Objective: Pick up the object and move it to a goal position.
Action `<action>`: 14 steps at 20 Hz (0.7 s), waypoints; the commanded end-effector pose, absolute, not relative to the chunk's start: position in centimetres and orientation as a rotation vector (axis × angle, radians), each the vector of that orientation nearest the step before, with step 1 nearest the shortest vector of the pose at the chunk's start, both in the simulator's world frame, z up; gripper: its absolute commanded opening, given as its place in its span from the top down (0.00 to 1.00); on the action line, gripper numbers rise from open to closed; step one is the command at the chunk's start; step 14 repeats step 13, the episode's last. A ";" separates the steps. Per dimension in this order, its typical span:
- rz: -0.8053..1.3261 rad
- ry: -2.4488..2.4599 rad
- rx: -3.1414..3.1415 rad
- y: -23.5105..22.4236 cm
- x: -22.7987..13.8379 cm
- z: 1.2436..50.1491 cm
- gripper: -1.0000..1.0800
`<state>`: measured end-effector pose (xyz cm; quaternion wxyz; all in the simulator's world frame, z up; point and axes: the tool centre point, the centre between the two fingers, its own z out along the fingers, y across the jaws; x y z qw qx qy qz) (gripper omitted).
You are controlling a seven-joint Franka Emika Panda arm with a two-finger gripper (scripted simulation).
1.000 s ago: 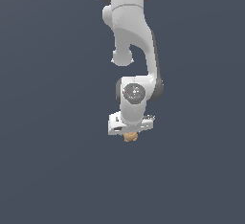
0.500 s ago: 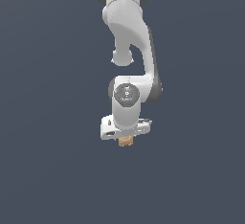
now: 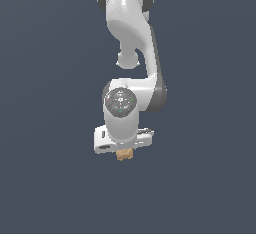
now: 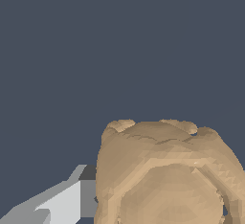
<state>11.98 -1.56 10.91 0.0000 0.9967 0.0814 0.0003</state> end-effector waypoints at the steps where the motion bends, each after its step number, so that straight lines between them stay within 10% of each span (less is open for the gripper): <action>1: 0.000 0.257 3.131 -1.9 12.6 11.4 1.00; 14: 0.000 0.257 3.131 -2.5 13.6 12.1 1.00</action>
